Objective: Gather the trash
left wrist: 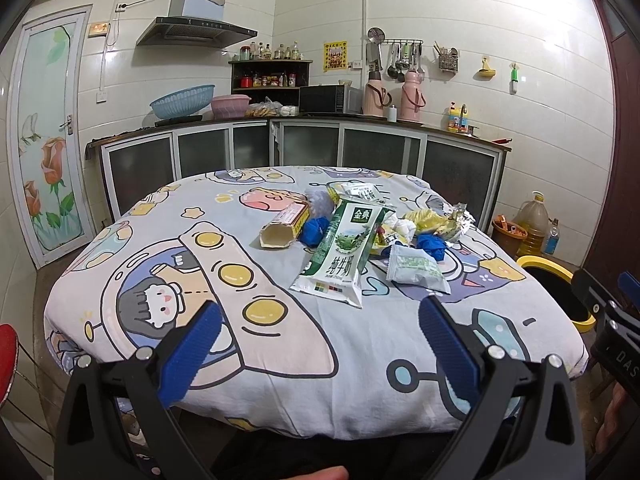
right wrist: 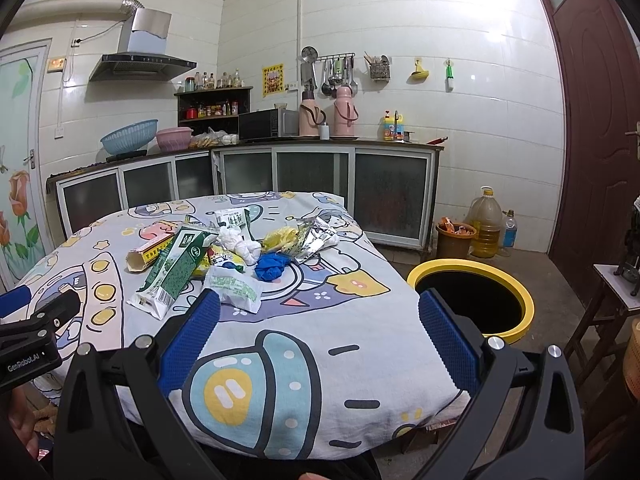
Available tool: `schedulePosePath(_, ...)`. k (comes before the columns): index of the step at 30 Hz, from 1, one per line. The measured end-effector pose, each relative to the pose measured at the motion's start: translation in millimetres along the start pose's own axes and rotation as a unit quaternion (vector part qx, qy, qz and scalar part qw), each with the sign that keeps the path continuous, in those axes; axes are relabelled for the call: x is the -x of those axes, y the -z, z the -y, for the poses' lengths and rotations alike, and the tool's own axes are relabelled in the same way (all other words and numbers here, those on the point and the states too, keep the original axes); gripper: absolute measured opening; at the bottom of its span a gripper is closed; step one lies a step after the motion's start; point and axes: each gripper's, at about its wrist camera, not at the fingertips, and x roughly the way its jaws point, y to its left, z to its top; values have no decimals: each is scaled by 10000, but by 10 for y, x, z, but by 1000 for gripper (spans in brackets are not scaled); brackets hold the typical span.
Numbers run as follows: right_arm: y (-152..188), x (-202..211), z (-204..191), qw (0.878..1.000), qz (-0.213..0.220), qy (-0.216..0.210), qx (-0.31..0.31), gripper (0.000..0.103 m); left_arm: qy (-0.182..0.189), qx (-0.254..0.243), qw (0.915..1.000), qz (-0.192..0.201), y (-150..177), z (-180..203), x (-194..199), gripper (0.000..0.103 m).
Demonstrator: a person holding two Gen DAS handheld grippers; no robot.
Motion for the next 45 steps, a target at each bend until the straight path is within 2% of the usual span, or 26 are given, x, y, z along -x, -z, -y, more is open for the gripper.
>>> schedulePosePath(45,7,-40,25,10000,-62,16,1,96,51,-1,10000,-58,35,61,-13,95)
